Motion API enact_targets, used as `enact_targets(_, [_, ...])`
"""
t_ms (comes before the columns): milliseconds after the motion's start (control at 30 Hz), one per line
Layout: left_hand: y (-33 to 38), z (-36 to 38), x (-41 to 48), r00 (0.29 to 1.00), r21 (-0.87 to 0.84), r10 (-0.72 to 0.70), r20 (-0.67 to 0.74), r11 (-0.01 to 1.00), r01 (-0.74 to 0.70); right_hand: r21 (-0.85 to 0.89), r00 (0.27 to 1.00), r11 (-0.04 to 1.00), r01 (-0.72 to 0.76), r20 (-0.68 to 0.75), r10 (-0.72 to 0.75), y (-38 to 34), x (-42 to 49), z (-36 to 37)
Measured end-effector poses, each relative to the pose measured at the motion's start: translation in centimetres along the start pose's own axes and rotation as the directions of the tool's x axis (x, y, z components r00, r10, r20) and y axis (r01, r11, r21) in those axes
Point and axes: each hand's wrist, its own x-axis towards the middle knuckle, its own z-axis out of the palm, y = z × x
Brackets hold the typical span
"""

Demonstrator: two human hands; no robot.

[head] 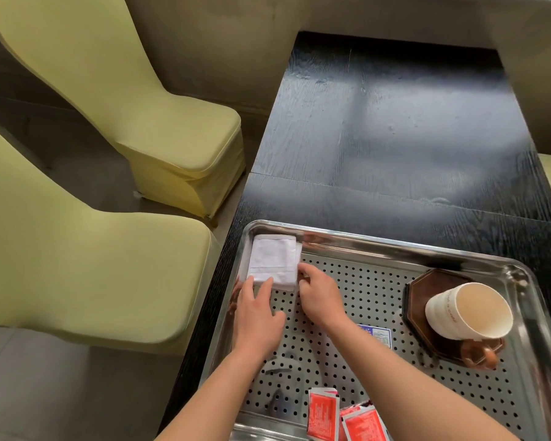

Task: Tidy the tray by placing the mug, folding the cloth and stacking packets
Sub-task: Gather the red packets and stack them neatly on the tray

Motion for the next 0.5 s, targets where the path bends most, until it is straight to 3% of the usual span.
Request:
enact_targets(133, [0.0, 0.1, -0.8, 0.999, 0.111, 0.031, 0.023, 0.993, -0.034, 0.077, 0.995, 0.992, -0.097, -0.026, 0.1, 0.9, -1.2, -0.7])
enact_targets(500, [2.9, 1.2, -4.1, 0.993, 0.081, 0.101, 0.057, 0.991, -0.105, 0.331, 0.963, 0.918, -0.22, -0.078, 0.259, 6.1, -10.7, -5.3])
